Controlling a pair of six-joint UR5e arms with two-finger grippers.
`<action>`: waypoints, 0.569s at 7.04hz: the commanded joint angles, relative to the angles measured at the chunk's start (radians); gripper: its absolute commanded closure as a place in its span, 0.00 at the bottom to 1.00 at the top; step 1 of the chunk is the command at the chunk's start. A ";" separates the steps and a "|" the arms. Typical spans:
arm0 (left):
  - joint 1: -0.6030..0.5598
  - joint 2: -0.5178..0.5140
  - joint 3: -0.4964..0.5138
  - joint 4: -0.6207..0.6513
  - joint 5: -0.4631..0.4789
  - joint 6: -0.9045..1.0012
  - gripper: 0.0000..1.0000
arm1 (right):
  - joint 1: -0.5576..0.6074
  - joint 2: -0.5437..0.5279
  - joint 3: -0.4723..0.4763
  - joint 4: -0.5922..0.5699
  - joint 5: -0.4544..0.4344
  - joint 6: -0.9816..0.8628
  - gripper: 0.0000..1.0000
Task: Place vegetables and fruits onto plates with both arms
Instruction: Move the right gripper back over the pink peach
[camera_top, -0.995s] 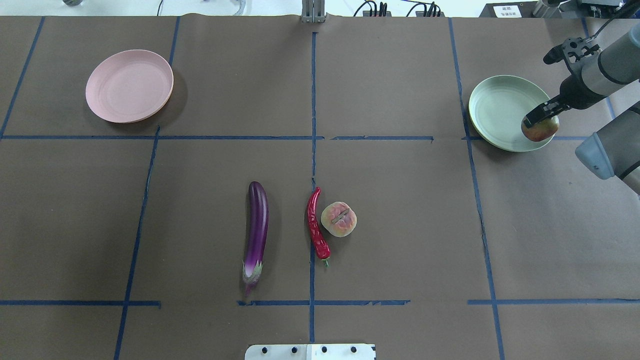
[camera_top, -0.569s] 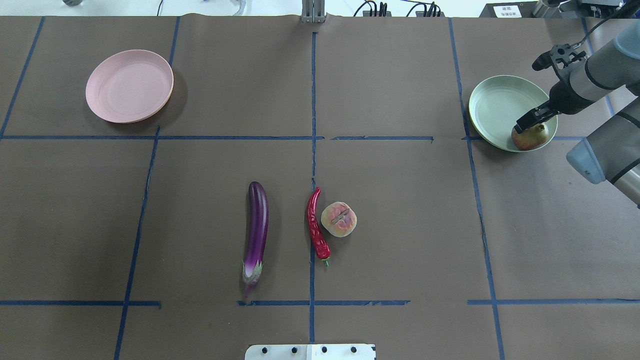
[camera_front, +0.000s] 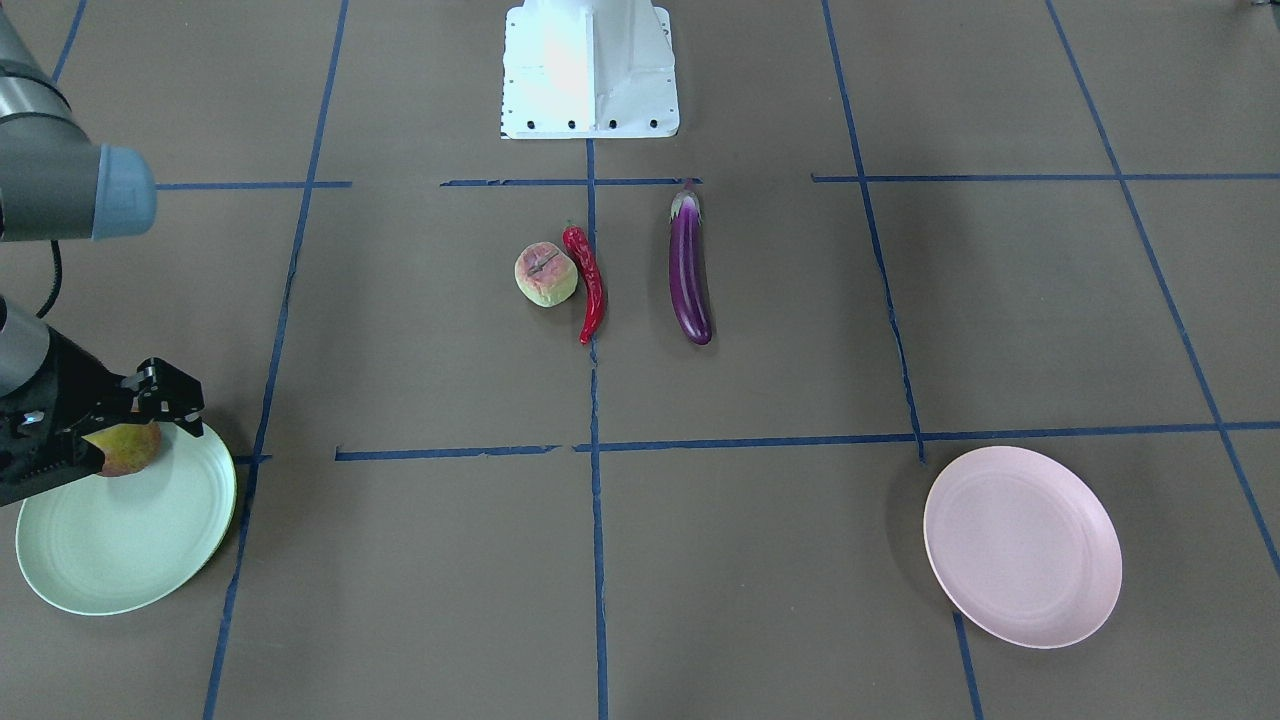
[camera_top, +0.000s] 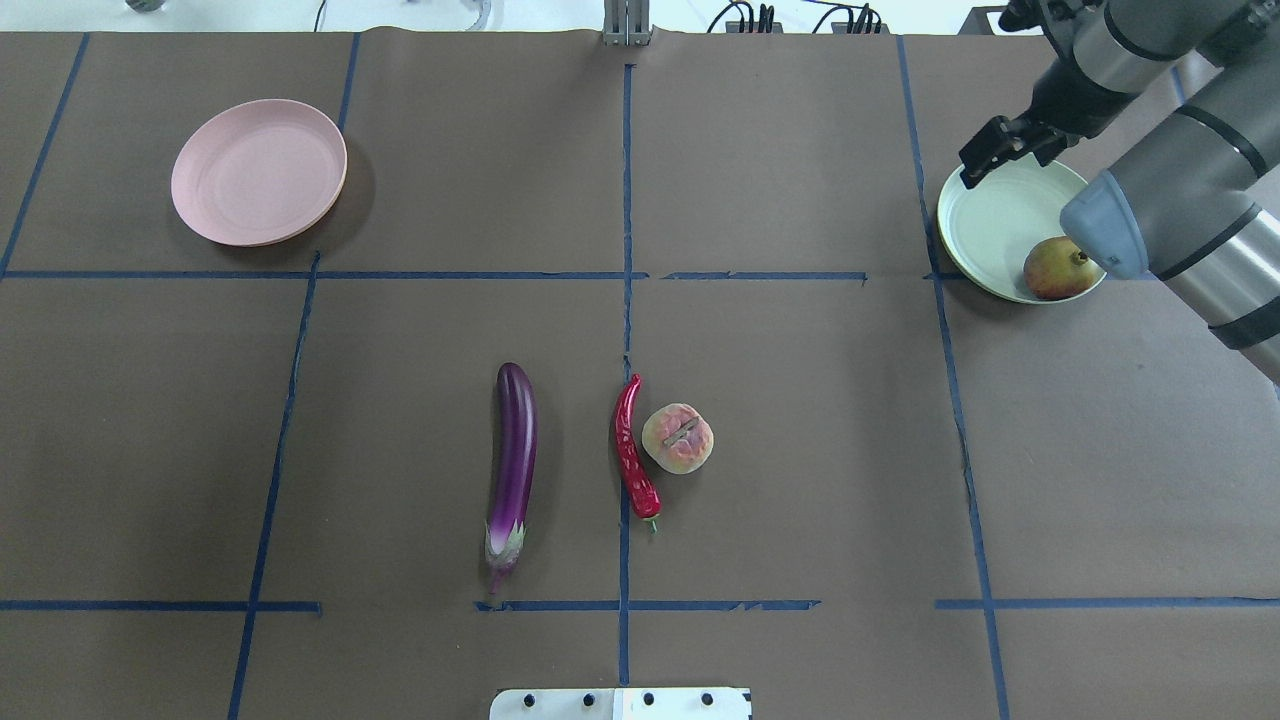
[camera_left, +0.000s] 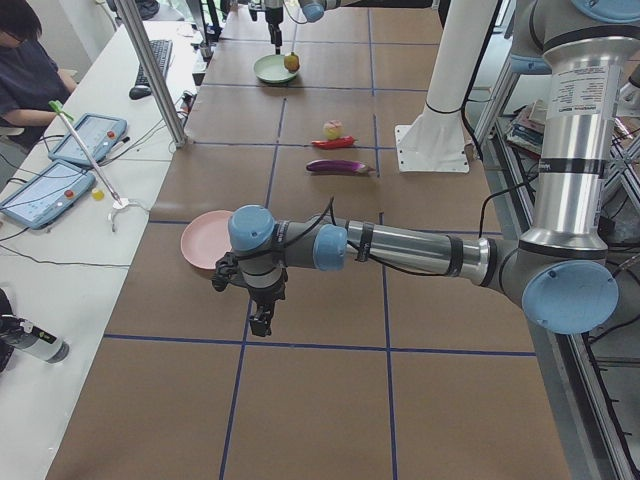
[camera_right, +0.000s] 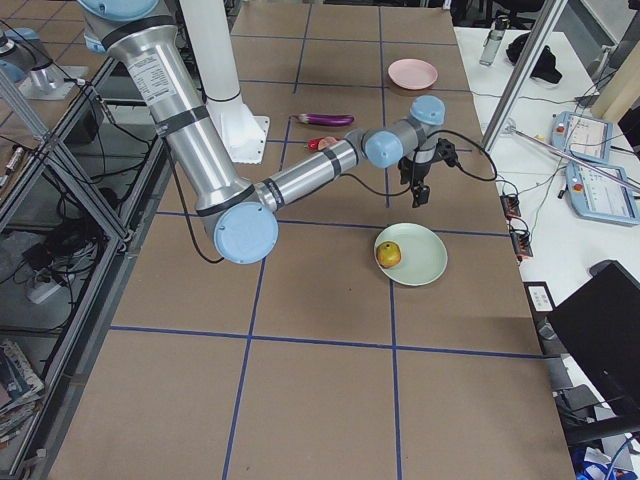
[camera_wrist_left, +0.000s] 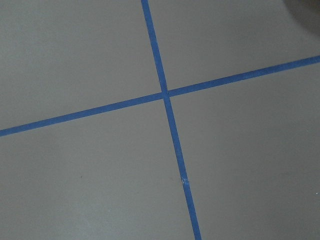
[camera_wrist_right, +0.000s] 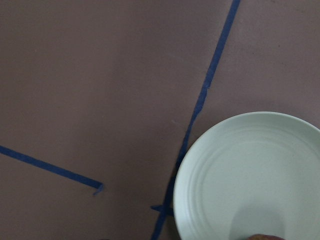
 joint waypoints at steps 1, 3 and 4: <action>0.000 0.000 0.000 0.000 0.000 0.000 0.00 | -0.211 0.064 0.151 -0.083 -0.129 0.325 0.00; 0.000 -0.002 0.000 0.000 0.002 0.000 0.00 | -0.472 0.128 0.178 -0.083 -0.380 0.630 0.00; 0.000 -0.002 -0.002 0.000 0.000 0.000 0.00 | -0.574 0.139 0.175 -0.082 -0.485 0.747 0.00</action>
